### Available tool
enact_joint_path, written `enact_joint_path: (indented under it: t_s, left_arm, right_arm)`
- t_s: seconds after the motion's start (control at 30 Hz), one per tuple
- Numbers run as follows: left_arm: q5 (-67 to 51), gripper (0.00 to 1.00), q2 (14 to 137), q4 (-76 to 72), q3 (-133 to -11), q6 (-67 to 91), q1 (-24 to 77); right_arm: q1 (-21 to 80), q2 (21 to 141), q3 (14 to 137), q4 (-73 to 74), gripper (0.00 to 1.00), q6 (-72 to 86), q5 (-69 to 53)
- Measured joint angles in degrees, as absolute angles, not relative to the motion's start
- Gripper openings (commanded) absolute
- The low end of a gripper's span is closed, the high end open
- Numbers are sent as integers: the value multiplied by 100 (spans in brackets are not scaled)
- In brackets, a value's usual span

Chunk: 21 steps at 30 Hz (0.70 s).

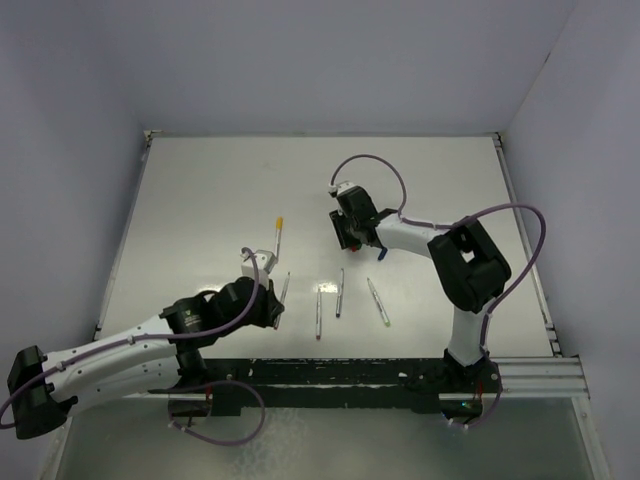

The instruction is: Insert the pens into the pen caps

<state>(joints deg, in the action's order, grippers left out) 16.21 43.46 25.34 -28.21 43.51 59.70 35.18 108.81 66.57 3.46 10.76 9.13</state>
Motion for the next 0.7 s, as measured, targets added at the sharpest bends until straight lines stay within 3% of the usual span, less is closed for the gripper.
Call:
enact_joint_path:
  t_s: [0.7]
  left_arm:
    - [1612, 0, 4150, 2488, -2823, 4241, 5970]
  right_arm:
    - [3444, 10652, 6191, -99, 39, 1509, 773]
